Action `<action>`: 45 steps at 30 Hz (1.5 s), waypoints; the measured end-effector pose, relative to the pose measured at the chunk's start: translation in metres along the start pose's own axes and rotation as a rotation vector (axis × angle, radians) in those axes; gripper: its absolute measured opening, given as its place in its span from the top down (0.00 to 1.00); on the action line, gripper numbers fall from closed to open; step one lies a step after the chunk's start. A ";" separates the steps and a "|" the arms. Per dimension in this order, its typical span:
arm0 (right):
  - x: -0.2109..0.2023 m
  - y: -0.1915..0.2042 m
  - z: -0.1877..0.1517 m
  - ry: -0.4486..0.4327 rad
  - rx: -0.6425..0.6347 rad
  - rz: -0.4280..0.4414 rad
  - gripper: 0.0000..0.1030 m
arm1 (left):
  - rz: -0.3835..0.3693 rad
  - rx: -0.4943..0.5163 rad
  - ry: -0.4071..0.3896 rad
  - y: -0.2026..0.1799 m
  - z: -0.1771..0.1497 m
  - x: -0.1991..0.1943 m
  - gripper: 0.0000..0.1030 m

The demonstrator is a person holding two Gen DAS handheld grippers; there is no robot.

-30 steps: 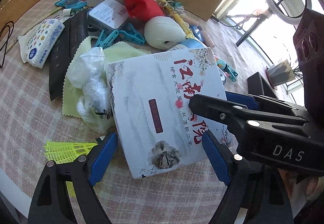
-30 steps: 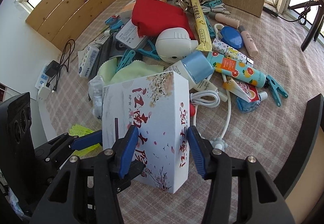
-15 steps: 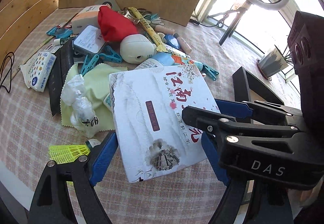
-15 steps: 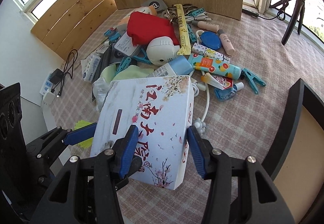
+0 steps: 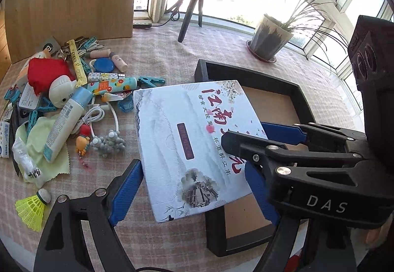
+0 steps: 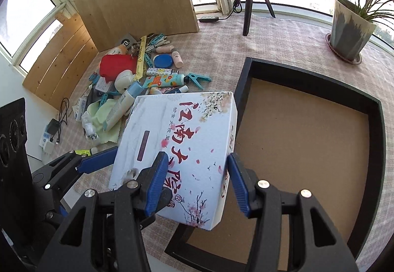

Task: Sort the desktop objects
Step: 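Carry the white box into the black tray and open the left tool, then grasp the yellow shuttlecock with the left tool while the right tool grasps the plastic-wrapped item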

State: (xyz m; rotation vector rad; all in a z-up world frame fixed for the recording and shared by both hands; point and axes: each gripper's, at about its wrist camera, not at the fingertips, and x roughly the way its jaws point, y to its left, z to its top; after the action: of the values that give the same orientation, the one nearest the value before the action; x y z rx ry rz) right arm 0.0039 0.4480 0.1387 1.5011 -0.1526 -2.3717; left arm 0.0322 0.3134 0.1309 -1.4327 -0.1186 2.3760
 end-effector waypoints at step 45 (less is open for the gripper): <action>0.040 0.117 0.027 0.041 -0.284 0.079 0.52 | 0.238 -0.278 -0.036 0.139 -0.035 -0.064 0.20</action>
State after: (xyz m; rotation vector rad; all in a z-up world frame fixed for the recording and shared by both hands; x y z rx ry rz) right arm -0.0105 0.3224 0.1468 1.3801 0.1275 -2.1912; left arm 0.0531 0.1578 0.1319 -1.6059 -0.3146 2.6636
